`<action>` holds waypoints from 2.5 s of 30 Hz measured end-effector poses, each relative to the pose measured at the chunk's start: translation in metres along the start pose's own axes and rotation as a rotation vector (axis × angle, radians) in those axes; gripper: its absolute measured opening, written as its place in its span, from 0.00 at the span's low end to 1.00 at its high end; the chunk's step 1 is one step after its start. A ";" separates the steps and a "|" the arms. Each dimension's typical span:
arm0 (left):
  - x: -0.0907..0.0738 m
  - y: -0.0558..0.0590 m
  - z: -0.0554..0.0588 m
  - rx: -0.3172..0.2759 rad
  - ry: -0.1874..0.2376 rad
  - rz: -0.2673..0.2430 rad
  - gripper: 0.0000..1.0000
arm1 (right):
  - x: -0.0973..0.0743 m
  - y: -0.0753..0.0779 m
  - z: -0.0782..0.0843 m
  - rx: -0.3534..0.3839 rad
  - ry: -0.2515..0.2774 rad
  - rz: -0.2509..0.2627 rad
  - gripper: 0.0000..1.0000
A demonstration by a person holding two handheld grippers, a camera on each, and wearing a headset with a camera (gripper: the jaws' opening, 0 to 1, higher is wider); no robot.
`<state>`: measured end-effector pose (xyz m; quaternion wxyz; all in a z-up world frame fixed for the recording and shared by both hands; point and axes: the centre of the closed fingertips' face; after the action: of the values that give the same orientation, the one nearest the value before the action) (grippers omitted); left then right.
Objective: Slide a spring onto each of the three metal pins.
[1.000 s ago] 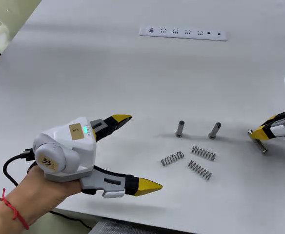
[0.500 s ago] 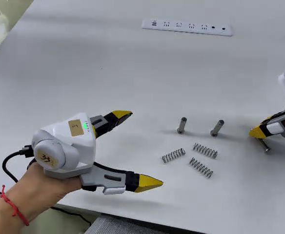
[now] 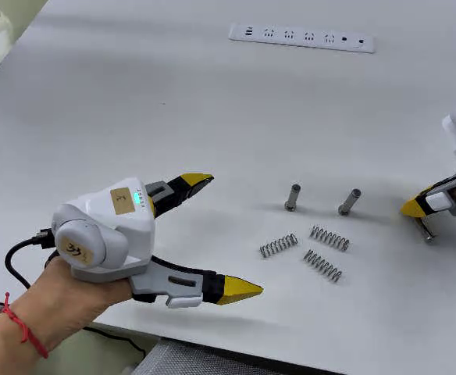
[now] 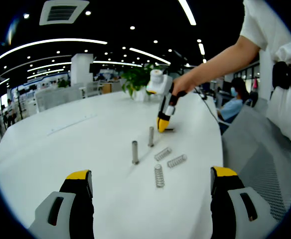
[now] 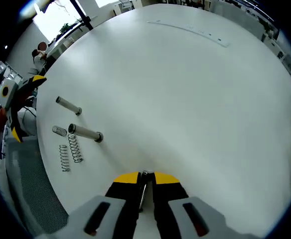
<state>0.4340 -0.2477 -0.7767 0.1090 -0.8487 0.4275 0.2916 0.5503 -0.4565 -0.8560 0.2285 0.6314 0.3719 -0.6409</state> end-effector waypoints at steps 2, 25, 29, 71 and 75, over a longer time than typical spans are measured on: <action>0.000 0.000 0.000 0.000 -0.002 0.001 1.00 | 0.001 0.000 0.000 -0.005 -0.004 0.004 0.11; -0.001 0.001 0.001 -0.007 0.006 0.002 1.00 | 0.002 -0.004 0.000 -0.110 -0.050 0.078 0.09; -0.002 0.000 0.001 -0.009 0.009 -0.001 1.00 | 0.002 -0.005 0.001 -0.141 -0.057 0.084 0.09; 0.000 0.001 -0.003 -0.005 0.012 0.006 1.00 | -0.008 -0.012 0.001 -0.204 -0.027 0.087 0.09; 0.001 0.001 -0.004 -0.004 0.015 0.007 1.00 | -0.012 -0.014 -0.001 -0.204 -0.015 0.088 0.09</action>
<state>0.4352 -0.2507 -0.7741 0.1032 -0.8495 0.4308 0.2866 0.5416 -0.4492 -0.8421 0.3223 0.6156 0.4056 -0.5938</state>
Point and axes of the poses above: the centre of the closed fingertips' face, and the gripper's own axes: x roughly forward along the fingers, y roughly to its right, z roughly out of its underside, and after that the axes turned 13 degrees about -y, right-handed
